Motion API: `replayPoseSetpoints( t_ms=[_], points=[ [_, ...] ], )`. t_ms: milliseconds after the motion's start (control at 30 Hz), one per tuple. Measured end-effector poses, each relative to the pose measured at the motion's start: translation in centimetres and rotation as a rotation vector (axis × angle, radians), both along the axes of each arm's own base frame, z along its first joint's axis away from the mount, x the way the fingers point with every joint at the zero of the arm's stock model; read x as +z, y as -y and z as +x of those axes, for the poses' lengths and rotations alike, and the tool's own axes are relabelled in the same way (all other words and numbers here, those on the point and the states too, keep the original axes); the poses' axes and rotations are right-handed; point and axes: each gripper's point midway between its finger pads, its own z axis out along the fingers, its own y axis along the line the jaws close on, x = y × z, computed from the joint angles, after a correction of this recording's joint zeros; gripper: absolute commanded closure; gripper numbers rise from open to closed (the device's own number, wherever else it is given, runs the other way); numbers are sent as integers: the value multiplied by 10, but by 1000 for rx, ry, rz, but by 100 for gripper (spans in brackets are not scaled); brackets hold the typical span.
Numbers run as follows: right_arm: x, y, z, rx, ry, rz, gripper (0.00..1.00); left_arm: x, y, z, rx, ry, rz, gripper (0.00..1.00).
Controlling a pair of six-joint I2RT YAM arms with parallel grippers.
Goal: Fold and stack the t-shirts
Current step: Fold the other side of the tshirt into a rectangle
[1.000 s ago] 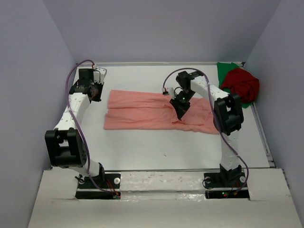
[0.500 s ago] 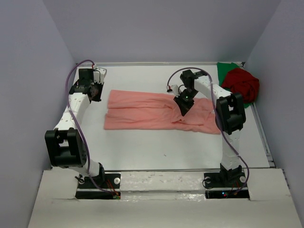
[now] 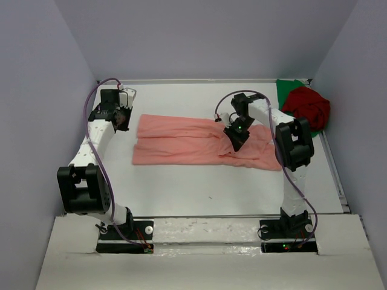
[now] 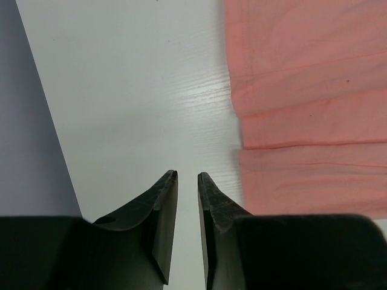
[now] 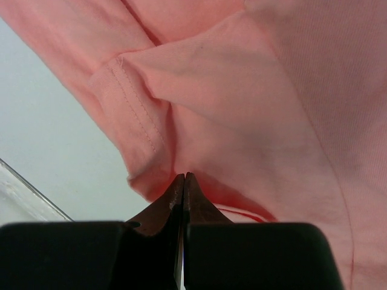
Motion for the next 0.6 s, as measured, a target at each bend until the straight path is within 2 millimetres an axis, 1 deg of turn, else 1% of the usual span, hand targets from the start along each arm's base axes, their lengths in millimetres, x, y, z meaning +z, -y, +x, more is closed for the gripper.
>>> replayPoseSetpoints(
  t_ms=[133,267,333,433,500,600],
  points=[
    [7,0,-5,9,-10,8,100,2,0,0,-1,8,0,67],
    [27,2,-18,21,-18,26,100,4,1,0,-4,14,-2,67],
    [41,4,-29,30,-20,40,100,5,1,0,-6,16,-4,67],
    [53,5,-42,39,-23,60,100,6,1,0,-7,19,-4,67],
    [58,6,-51,49,-33,74,100,7,2,0,-8,21,-5,67],
    [60,9,-62,55,-49,76,100,8,2,-1,-10,25,-7,67]
  ],
)
